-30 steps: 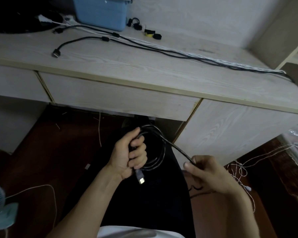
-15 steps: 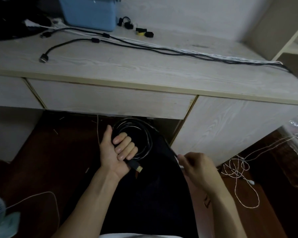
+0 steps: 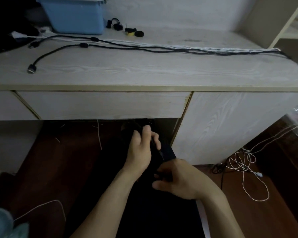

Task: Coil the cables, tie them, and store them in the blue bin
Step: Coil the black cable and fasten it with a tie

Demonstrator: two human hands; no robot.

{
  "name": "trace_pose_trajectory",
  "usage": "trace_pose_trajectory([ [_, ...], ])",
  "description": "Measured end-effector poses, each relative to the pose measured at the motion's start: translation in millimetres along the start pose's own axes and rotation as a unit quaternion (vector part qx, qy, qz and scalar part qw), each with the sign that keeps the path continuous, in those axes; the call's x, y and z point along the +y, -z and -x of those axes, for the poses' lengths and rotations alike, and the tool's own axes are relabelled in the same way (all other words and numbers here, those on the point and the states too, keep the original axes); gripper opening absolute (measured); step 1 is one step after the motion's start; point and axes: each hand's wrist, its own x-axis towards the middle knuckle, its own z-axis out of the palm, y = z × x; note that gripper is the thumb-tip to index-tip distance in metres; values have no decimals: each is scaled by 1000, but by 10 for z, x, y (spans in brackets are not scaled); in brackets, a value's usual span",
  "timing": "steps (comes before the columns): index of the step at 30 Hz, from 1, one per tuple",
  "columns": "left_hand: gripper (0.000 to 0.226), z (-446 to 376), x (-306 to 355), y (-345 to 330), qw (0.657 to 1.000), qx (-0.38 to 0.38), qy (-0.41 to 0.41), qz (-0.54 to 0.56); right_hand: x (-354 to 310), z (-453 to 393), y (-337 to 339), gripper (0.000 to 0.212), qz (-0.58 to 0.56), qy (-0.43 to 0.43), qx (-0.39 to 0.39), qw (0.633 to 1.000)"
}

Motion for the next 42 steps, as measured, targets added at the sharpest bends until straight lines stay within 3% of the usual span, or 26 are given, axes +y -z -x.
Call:
trace_pose_trajectory([
  [2,52,50,-13,-16,986,-57,-14,-156,5,31,34,9,15,29,9,999],
  [6,37,118,1,-50,943,-155,59,-288,38,84,91,10,-1,-9,126,992],
  [8,36,152,-4,-55,913,-194,75,-352,68,123,137,25,-82,-59,169,980],
  [10,38,197,-8,-41,890,-237,104,-375,115,175,193,47,-144,-95,166,971],
  [13,37,249,-8,-5,869,-313,152,-351,160,227,240,54,-128,-92,105,982],
  [16,45,247,19,98,868,-378,213,-242,217,283,299,49,-188,-79,38,978],
  [18,47,216,61,274,865,-415,253,-123,305,365,402,45,-216,-84,48,971],
  [21,46,127,75,615,862,-441,247,45,484,471,506,34,-227,-84,185,953],
  [24,41,60,25,790,859,-417,234,185,534,435,425,17,-308,-39,297,903],
  [26,36,29,-12,797,825,-422,217,309,465,314,317,7,-322,-8,312,894],
  [28,38,-8,-47,766,752,-429,203,457,367,187,190,3,-333,5,305,892],
  [29,41,-35,-61,758,726,-422,198,505,323,136,126,9,-328,6,298,896],
  [31,47,-84,-91,773,707,-405,190,547,253,51,11,21,-285,0,284,915],
  [34,52,-73,-102,820,726,-373,207,539,204,4,-84,36,-200,-21,235,951],
  [36,49,-18,-59,809,797,-309,235,462,187,16,-89,41,-155,-34,220,963],
  [38,48,51,-3,771,869,-242,248,354,191,25,-80,32,-165,-34,238,956],
  [39,48,77,23,744,887,-233,248,312,187,27,-66,25,-182,-27,254,950],
  [42,44,114,61,682,906,-267,251,210,154,31,-33,25,-209,9,304,930],
])
